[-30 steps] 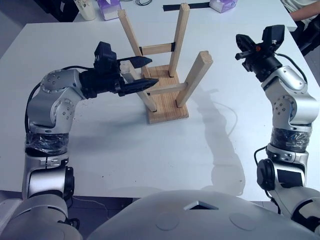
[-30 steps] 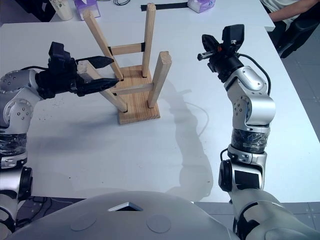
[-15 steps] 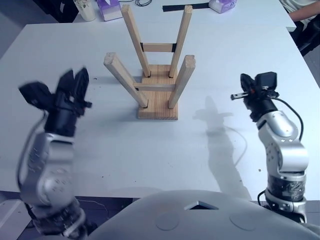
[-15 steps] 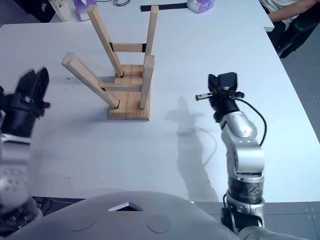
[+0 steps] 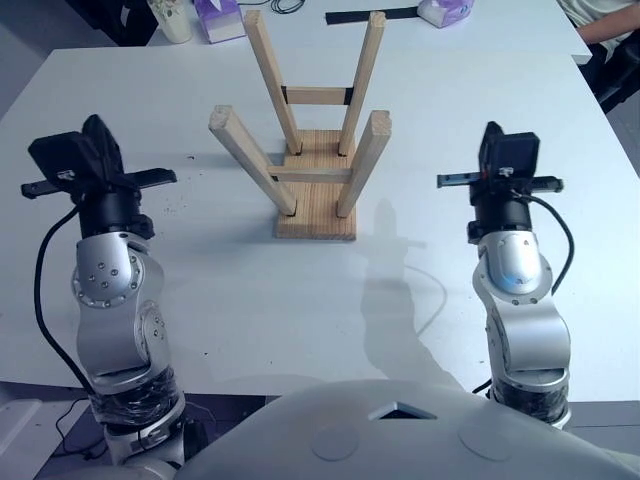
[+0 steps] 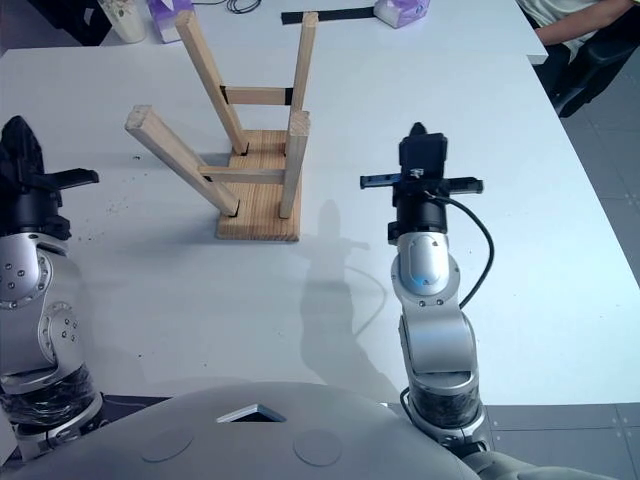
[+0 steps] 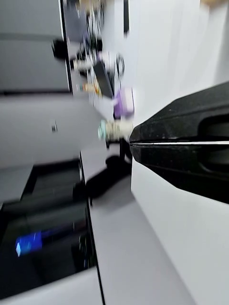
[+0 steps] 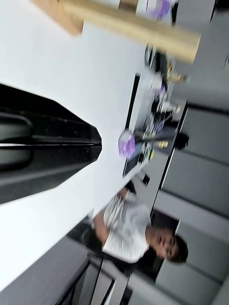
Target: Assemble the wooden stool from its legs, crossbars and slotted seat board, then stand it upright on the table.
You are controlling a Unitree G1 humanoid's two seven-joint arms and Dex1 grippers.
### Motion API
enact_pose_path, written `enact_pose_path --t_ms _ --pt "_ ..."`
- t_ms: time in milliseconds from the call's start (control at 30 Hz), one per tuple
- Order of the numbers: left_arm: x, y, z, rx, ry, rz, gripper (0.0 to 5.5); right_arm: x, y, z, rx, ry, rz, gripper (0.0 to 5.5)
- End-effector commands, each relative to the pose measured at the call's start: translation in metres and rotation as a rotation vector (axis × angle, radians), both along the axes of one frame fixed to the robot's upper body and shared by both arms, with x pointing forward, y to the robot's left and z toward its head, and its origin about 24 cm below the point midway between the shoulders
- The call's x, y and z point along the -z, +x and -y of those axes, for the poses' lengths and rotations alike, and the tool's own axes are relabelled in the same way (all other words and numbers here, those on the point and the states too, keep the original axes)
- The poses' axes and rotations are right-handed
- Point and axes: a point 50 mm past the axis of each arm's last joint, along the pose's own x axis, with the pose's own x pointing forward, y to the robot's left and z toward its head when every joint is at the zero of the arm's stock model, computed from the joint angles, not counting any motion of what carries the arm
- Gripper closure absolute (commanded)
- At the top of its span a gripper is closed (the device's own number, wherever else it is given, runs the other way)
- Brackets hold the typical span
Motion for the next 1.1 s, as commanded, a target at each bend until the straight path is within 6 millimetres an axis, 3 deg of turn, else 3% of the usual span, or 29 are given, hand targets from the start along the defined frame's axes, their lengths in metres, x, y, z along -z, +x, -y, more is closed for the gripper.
enact_pose_path --t_ms 33,100,167,200,267,367,533,633,733,833,900,967,1100 --pt "0.005 -0.003 0.01 0.03 -0.023 -0.026 5.46 0.001 0.0 -0.012 -0.075 -0.032 -0.039 5.5" --pt "0.012 0.006 0.049 0.331 -0.115 -0.058 5.46 -0.004 -0.003 -0.047 -0.358 0.005 -0.029 5.5" --pt "0.005 0.007 0.115 0.835 -0.087 -0.072 5.46 -0.009 -0.016 -0.08 -0.627 0.069 -0.038 5.5" --pt "0.005 0.001 0.142 1.048 -0.064 -0.089 5.46 -0.01 -0.019 -0.088 -0.703 0.059 -0.034 5.5" --pt "0.008 -0.003 0.167 1.227 -0.1 -0.119 5.46 -0.008 -0.017 -0.091 -0.753 0.03 -0.047 5.5" --pt "0.01 -0.005 0.166 1.197 -0.156 -0.117 5.46 -0.006 -0.012 -0.088 -0.772 -0.013 -0.056 5.5" --pt "0.013 -0.004 0.139 1.02 -0.169 -0.109 5.46 0.001 -0.017 -0.079 -0.782 -0.028 -0.098 5.5" --pt "0.01 -0.008 0.11 0.848 -0.158 -0.08 5.46 -0.003 -0.003 -0.033 -0.542 -0.091 -0.08 5.5" --pt "0.003 -0.012 0.064 0.57 -0.136 -0.027 5.46 -0.03 0.017 0.024 -0.183 -0.059 0.04 5.5" --pt "-0.024 -0.008 0.027 0.338 -0.155 0.115 5.46 -0.062 0.025 0.025 -0.188 0.06 0.178 5.5" --pt "-0.045 0.001 0.025 0.335 -0.178 0.204 5.46 -0.077 0.033 0.014 -0.264 0.148 0.224 5.5" --pt "-0.067 0.012 0.037 0.413 -0.222 0.285 5.46 -0.091 0.043 -0.004 -0.417 0.261 0.227 5.5" --pt "-0.102 0.033 0.097 0.691 -0.249 0.329 5.46 -0.119 0.062 -0.029 -0.669 0.344 0.231 5.5"
